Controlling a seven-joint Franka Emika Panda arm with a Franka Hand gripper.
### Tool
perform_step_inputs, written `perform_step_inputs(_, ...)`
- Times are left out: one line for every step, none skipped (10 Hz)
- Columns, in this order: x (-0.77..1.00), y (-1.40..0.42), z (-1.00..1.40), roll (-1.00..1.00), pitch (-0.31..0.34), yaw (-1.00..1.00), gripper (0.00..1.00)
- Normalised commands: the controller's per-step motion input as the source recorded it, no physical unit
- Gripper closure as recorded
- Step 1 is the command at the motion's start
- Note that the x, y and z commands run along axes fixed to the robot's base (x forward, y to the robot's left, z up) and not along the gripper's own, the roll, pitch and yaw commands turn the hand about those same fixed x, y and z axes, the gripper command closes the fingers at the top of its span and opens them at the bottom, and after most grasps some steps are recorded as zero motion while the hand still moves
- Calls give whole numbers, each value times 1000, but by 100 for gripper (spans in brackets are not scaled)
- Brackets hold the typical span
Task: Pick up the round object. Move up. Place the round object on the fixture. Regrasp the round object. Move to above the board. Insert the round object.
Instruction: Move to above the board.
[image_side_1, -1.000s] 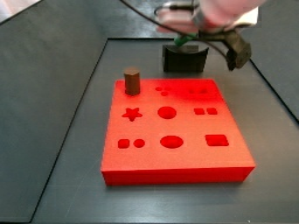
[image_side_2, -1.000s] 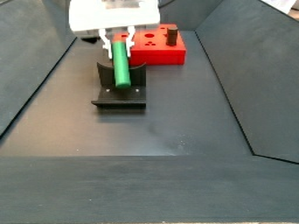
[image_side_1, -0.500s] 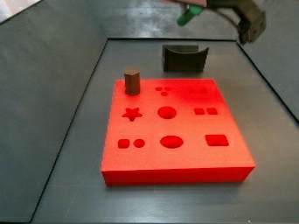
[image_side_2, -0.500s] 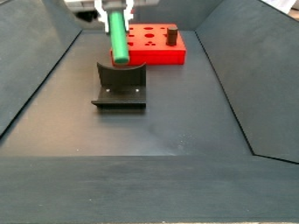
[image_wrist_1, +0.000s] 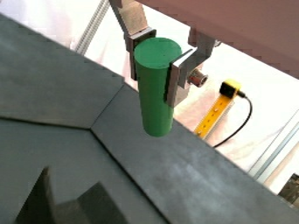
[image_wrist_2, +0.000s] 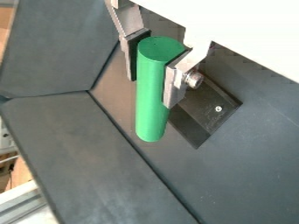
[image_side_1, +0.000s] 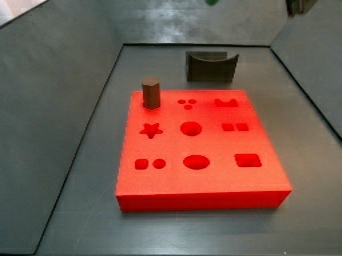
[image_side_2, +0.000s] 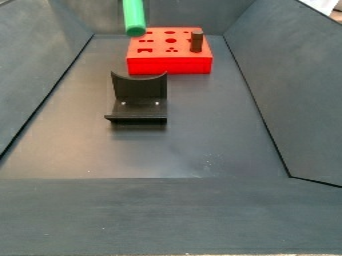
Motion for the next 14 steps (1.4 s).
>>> perform_step_inputs(-26, -48, 1000, -50, 57, 22, 100)
perform_step_inputs(-23, -48, 1000, -51, 69, 26, 100)
perform_step_inputs(-21, -46, 1000, -51, 79, 28, 100)
perform_step_inputs(-14, -46, 1000, -51, 92, 35, 100)
perform_step_inputs(-9, -46, 1000, -49, 109, 42, 100)
perform_step_inputs(3, -51, 1000, -48, 125, 53, 100)
perform_step_inputs(8, -49, 1000, -51, 132, 60, 100)
perform_step_inputs(20, -42, 838, -58, 140, 77, 100)
perform_step_inputs(21, -34, 671, -61, 141, 89, 100)
perform_step_inputs(19, -26, 506, -65, 133, 101, 100)
perform_step_inputs(19, -24, 291, -68, 121, 112, 100)
perform_step_inputs(-518, -1000, -151, -1000, -72, -96, 100)
perform_step_inputs(-522, -1000, -178, -1000, -86, -98, 100)
perform_step_inputs(-550, -1000, -173, -1000, -105, -97, 100)
